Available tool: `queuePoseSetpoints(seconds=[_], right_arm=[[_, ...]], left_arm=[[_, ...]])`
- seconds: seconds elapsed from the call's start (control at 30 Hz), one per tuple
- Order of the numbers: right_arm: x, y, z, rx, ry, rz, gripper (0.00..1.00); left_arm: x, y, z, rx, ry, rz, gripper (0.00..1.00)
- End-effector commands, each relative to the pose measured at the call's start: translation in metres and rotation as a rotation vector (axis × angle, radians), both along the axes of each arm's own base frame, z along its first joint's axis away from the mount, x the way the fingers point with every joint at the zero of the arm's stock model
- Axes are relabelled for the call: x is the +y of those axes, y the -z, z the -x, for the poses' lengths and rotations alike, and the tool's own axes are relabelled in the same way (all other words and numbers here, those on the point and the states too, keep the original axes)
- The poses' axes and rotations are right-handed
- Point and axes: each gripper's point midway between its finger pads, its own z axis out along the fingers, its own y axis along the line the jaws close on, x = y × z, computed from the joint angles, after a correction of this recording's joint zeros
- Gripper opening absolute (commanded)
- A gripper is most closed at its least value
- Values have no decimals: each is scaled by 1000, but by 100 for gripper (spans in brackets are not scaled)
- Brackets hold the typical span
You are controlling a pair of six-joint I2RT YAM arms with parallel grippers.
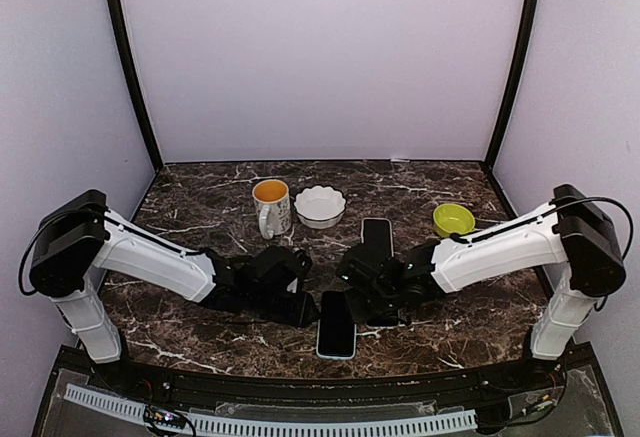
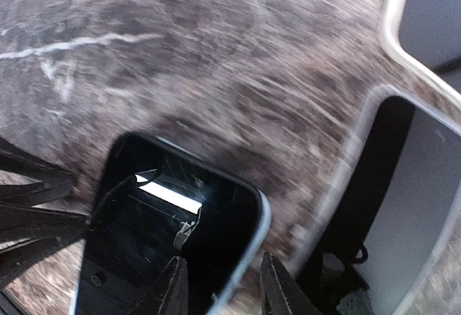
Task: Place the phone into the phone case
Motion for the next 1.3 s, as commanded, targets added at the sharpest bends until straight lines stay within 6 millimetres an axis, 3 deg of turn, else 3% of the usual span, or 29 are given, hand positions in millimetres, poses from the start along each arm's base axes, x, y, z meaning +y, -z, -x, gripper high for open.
queuePoseSetpoints(seconds=[0.0,0.27,0.53,0.73,1.1,1.27], right_arm=[[-18,-11,3,-18,64,-12,38],[-9,3,17,57,29,-74,45],[-2,18,19,84,-11,-22,32],[8,23,19,94,-45,-19,27],[25,13,7,51,-112,-18,27],[22,11,5,51,-98,2,28]], left_arm=[[24,28,24,64,17,-170,31],[12,-4,20,24,25,-97,33],[6,11,33,86,72,-100,33],[-4,14,37,84,98,-86,33],[-29,2,47,46,210,-13,33],[-23,-5,47,24,190,15,33]])
